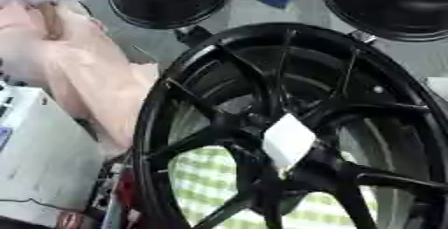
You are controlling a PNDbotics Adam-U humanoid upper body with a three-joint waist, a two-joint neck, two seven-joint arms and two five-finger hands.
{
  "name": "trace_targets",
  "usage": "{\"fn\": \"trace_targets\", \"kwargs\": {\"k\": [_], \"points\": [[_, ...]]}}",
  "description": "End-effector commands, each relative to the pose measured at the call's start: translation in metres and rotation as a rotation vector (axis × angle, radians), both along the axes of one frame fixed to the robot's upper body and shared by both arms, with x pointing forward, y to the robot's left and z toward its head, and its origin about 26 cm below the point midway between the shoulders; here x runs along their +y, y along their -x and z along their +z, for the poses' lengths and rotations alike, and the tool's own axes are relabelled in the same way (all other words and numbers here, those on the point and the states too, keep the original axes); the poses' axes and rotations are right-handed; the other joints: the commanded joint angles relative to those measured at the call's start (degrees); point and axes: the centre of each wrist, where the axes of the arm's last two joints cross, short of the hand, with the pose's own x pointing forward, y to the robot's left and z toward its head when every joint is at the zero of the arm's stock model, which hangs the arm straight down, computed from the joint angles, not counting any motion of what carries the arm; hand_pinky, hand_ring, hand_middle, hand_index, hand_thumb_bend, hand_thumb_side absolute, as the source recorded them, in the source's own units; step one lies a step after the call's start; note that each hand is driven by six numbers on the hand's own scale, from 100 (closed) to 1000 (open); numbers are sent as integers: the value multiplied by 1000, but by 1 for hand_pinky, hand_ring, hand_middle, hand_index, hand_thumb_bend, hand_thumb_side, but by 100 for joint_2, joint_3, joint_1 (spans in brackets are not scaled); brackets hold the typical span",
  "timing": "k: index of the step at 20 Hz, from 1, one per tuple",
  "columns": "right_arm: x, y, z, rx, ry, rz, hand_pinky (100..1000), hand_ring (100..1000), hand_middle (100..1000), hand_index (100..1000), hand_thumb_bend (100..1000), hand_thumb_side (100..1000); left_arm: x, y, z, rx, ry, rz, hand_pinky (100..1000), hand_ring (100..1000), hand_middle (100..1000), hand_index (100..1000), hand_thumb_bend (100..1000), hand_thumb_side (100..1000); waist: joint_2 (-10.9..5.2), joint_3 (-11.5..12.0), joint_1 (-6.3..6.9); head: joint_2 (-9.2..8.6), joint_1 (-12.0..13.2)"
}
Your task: Pull the pin out of the wheel hub.
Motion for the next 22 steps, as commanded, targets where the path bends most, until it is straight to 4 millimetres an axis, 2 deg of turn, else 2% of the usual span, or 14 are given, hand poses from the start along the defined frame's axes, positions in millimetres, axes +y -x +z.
{"fn": "trace_targets", "kwargs": {"k": [1, 4, 8, 10, 17, 22], "points": [[-1, 4, 9, -32, 16, -1, 886, 702, 512, 632, 285, 271, 5, 4, 10, -32, -42, 15, 867, 617, 611, 775, 100, 849, -101, -4, 17, 193, -53], [-1, 4, 9, -31, 15, 0, 887, 703, 512, 632, 286, 271, 6, 4, 11, -37, -51, 16, 866, 617, 612, 775, 100, 848, -107, -16, 32, 321, -105], [0, 4, 8, -27, 14, 3, 886, 702, 512, 632, 287, 271, 6, 4, 11, -39, -58, 14, 866, 617, 612, 775, 100, 846, -128, -46, 58, 690, -243], [0, 4, 8, -25, 14, 2, 886, 703, 512, 632, 286, 271, 7, 4, 12, -40, -65, 14, 865, 617, 612, 775, 100, 844, -142, -60, 72, 760, -282], [0, 3, 8, -22, 20, 5, 886, 703, 512, 632, 288, 271, 15, 5, 22, -74, -193, 26, 860, 618, 619, 777, 100, 824, -175, -104, 141, 787, -363], [-1, 3, 8, -15, 31, 4, 886, 703, 512, 631, 285, 273, 21, 7, 39, -118, -447, 42, 848, 628, 641, 781, 100, 800, -189, -161, 191, 750, -443]]}}
